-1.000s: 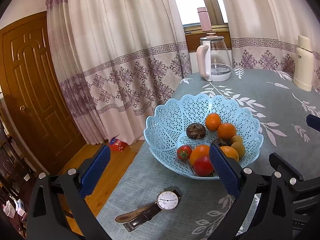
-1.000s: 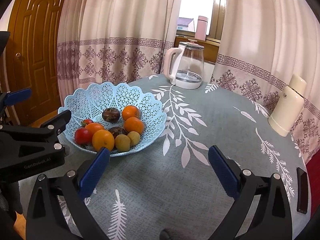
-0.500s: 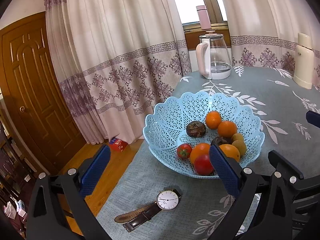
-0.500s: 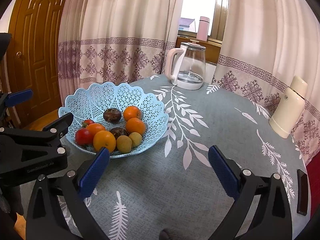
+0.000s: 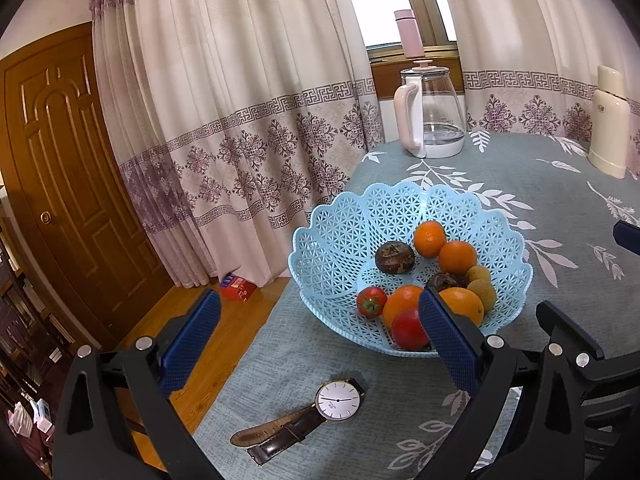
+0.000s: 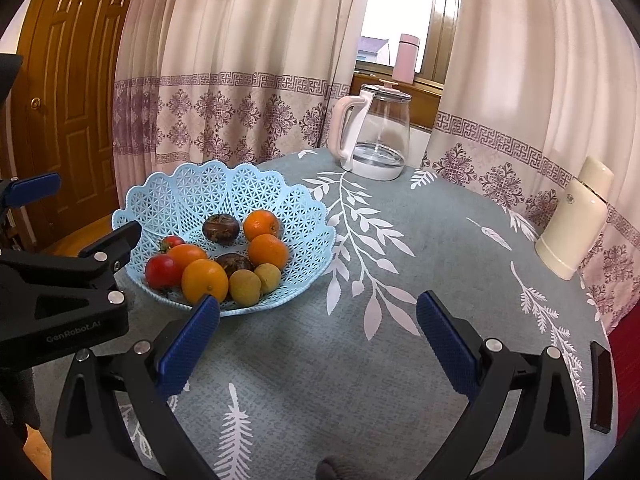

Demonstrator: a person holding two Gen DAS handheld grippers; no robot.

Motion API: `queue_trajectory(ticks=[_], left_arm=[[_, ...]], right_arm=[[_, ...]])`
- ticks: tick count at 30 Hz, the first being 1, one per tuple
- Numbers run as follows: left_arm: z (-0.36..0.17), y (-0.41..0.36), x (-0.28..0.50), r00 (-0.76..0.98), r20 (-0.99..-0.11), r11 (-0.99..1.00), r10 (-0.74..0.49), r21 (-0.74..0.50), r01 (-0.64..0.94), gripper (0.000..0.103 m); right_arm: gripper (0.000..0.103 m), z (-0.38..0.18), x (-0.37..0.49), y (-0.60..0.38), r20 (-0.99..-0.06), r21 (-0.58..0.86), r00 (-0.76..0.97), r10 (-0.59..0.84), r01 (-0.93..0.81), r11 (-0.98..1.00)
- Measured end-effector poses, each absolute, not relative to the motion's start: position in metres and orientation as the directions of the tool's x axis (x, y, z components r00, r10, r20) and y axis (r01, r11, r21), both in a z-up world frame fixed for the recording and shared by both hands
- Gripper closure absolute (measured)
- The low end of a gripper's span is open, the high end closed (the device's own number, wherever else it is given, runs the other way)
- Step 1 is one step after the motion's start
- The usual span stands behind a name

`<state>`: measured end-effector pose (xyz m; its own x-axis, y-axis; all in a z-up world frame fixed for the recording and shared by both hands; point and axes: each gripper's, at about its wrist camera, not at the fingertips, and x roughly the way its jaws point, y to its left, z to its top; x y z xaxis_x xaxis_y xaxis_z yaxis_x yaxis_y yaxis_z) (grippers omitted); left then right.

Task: Organize fruits

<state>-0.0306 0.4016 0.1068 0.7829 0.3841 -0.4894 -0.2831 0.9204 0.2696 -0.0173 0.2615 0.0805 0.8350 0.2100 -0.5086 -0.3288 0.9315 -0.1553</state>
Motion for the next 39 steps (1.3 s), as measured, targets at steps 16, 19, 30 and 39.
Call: queue_trajectory(ticks=[16, 19, 30, 39], left_arm=[[0.1056, 0.403, -0.0307, 0.782, -0.49, 0.919, 0.386, 0.271, -0.285, 0.003], [0.1058, 0.4029, -0.0306, 0.782, -0.49, 0.92, 0.386, 0.27, -0.285, 0.003], [0.1059, 0.4038, -0.0312, 0.783, -0.489, 0.92, 0.385, 0.271, -0.283, 0.003], [0.1069, 0.4038, -0.032, 0.783, -0.489, 0.92, 0.385, 0.271, -0.284, 0.003]], right_arm=[[0.005, 0.0789, -0.0157, 0.2634, -0.514, -0.157, 0.832, 0.209, -0.331, 0.931], [0.005, 0.0785, -0.0158, 0.2635, -0.514, -0.156, 0.831, 0.21, -0.332, 0.93], [0.005, 0.0775, -0.0174, 0.2664, -0.524, -0.156, 0.822, 0.222, -0.349, 0.924], [0.005, 0.0765, -0.0159, 0.2668, -0.541, -0.135, 0.803, 0.249, -0.375, 0.917]])
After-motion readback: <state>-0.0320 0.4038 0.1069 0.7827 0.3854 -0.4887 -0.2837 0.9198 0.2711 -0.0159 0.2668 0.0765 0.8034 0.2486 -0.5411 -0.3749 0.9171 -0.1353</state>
